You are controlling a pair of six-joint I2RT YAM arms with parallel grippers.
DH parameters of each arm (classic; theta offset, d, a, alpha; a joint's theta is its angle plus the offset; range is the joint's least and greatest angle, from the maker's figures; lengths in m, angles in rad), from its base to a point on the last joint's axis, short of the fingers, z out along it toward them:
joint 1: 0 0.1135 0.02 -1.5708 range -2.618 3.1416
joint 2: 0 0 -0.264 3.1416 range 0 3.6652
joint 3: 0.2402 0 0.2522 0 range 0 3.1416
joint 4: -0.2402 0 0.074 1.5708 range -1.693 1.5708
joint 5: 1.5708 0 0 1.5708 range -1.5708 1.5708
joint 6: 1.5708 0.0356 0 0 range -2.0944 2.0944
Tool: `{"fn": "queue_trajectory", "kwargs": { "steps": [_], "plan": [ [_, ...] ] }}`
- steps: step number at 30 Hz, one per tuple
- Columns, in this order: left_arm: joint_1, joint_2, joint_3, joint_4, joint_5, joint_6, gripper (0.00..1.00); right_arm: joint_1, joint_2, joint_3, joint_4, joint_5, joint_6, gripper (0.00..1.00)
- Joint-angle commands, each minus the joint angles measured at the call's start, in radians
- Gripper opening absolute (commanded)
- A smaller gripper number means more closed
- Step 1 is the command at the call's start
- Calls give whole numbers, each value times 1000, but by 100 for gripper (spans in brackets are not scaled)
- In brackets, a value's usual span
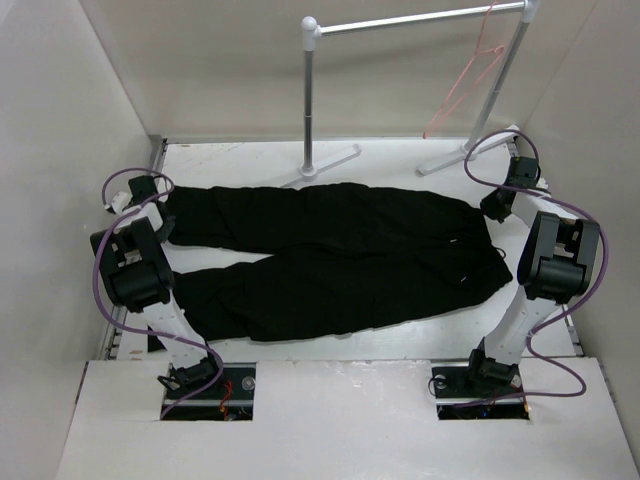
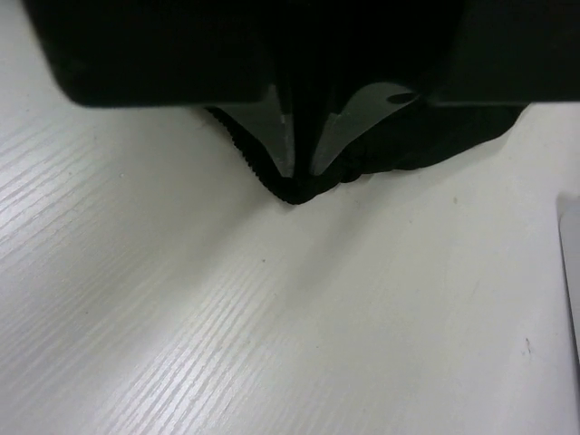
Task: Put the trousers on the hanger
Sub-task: Flatten out the trousers at the center of the board.
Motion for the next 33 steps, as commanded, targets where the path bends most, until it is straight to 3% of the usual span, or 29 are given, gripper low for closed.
{"fn": "queue_trajectory", "kwargs": {
  "steps": [1, 11, 18, 22, 27, 30, 33],
  "plan": [
    [10, -58, -22, 5, 1, -41, 6, 7, -13, 23, -4, -15, 36, 10],
    [22, -130, -51, -12, 9, -58, 2, -134, -174, -72, 43, 63, 151, 1],
    [90, -110, -76, -15, 125, -120, 3, -190, -177, -81, 47, 60, 230, 0],
    [86, -92, -74, -18, 118, -123, 17, -185, -157, -69, 48, 63, 222, 1],
    [80, -142, -85, -33, 112, -132, 50, -165, -148, -90, 54, 65, 220, 2],
    [62, -234, -79, -30, 47, -118, 53, -157, -148, -97, 59, 63, 220, 2],
    [-5, -236, 21, -24, -28, -43, 52, -144, -148, -97, 62, 66, 213, 3]
  ]
}}
